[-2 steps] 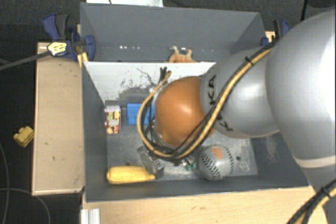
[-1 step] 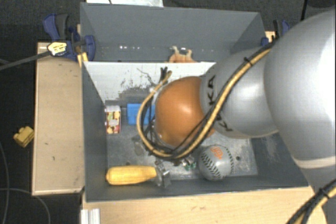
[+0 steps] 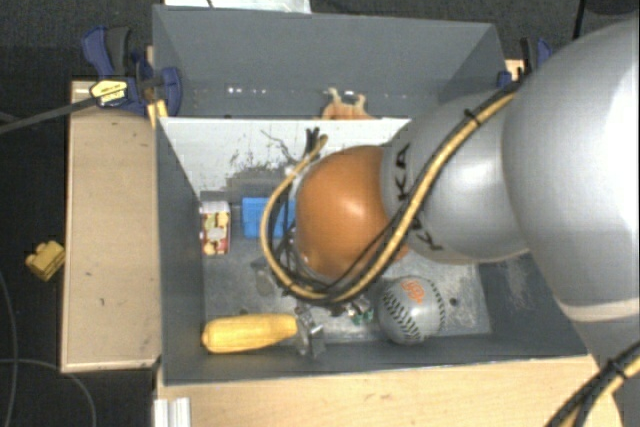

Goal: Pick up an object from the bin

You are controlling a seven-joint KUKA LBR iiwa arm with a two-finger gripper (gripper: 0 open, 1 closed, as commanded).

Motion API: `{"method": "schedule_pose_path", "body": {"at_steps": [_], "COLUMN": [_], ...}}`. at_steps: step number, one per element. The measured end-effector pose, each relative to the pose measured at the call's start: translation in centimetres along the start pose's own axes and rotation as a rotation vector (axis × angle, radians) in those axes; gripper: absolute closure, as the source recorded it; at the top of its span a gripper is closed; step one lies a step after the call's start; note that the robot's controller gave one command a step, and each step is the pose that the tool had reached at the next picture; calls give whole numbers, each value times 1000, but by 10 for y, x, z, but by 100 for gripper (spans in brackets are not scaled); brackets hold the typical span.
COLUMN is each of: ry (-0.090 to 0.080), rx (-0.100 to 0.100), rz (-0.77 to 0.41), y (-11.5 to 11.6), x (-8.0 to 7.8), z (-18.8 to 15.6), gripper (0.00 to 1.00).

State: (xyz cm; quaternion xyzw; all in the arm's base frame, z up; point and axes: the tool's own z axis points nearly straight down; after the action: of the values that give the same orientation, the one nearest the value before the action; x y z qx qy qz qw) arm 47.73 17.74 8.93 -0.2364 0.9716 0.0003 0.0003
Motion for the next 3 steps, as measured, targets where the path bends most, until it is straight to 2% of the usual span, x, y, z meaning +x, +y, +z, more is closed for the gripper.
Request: {"method": "schedule_pose_path", "body": {"at_steps": [1, 2, 3], "ry": [-2, -7, -5], "rx": [1, 2, -1], "rz": [-75, -208, 59], "y": [3, -2, 5], "x": [-2, -1, -9], "z": [2, 17, 18], "gripper": [0, 0, 100]}}
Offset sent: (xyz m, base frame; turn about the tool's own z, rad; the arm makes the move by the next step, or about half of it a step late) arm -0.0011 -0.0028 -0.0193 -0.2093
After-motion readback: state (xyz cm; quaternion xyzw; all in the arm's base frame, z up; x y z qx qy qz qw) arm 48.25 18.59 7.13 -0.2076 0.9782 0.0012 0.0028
